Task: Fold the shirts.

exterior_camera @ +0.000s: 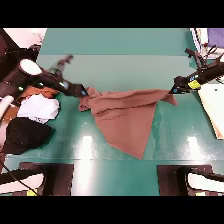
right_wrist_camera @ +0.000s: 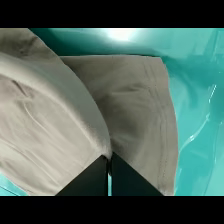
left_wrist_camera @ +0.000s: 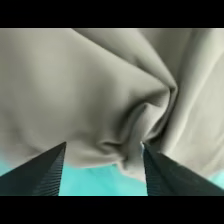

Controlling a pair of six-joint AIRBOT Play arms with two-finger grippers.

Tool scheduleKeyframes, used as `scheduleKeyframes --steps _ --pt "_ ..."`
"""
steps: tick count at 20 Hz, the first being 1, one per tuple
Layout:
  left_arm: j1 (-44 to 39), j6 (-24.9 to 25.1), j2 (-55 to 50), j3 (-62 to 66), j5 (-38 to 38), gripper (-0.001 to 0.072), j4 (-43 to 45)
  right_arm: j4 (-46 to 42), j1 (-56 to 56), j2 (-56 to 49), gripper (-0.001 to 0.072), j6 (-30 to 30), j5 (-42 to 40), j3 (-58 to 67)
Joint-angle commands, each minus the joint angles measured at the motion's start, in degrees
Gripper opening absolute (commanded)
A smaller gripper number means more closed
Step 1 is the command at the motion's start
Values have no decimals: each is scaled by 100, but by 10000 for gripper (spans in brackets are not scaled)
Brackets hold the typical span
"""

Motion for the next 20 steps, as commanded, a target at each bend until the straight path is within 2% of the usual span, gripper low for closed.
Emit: scheduleKeyframes --steps 1,5,10,16,17,18,19,20 --pt "787 7 101 754 -157 564 -4 2 -2 17 11 0 -72 -76" --pt "1132 9 -529 507 -22 565 146 2 -2 17 12 2 -94 -76" --pt "1045 131 -1917 426 245 566 -448 2 -2 17 12 2 -157 -76" --pt "549 483 -2238 426 966 564 -647 2 -2 17 12 4 -155 -76" --pt "450 481 -2238 426 1045 514 -634 2 -2 17 12 4 -155 -76" --pt "385 476 -2238 433 1128 373 -636 2 -4 20 12 4 -151 -76" --pt "354 450 -2238 461 1134 182 -636 2 -2 20 12 4 -151 -74" --pt "354 446 -2227 533 1102 26 -662 0 -2 20 12 2 -155 -74"
